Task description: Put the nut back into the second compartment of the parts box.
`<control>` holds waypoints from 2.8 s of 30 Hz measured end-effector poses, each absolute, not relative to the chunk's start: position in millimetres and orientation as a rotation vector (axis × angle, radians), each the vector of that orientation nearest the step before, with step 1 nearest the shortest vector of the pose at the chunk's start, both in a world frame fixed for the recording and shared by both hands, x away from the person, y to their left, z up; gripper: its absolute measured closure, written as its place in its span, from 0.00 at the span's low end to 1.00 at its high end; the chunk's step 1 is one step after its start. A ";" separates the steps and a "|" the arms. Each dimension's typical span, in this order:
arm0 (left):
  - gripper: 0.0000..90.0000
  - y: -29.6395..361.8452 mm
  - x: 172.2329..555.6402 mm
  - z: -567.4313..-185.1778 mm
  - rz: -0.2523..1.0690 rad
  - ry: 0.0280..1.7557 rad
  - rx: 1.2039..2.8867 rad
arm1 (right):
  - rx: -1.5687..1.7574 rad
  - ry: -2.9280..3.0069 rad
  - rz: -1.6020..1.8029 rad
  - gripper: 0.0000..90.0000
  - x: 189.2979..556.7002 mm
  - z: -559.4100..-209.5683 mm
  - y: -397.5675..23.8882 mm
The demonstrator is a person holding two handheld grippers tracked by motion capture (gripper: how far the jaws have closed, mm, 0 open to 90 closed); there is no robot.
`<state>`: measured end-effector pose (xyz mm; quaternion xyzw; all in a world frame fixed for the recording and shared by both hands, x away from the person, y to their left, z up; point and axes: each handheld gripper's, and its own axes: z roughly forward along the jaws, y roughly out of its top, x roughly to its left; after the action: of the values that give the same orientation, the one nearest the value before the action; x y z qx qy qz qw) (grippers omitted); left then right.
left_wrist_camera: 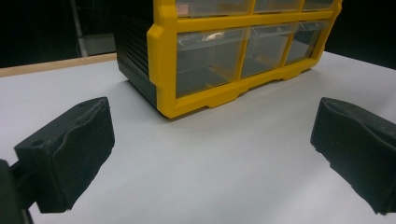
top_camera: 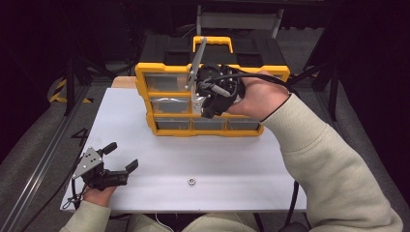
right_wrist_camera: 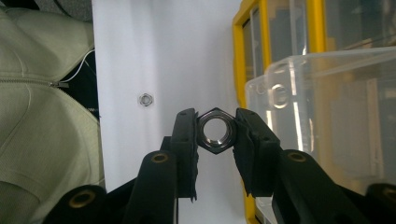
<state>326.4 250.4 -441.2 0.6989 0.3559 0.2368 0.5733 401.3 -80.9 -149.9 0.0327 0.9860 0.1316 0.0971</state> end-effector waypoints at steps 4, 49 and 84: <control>0.00 249.8 326.5 -441.4 0.554 0.833 1.642 | 0.130 2.905 0.420 0.78 409.3 -141.0 -82.5; 0.00 250.3 326.2 -441.3 0.553 0.834 1.635 | 0.316 2.911 0.357 0.78 479.9 -160.7 -77.8; 0.00 250.5 326.3 -441.2 0.552 0.836 1.636 | 0.318 2.970 0.356 0.73 489.3 -178.4 -78.3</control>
<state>326.3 250.5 -441.2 0.6984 0.3566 0.2357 0.5741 489.3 -78.3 -178.4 0.1053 0.9851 0.1181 0.0668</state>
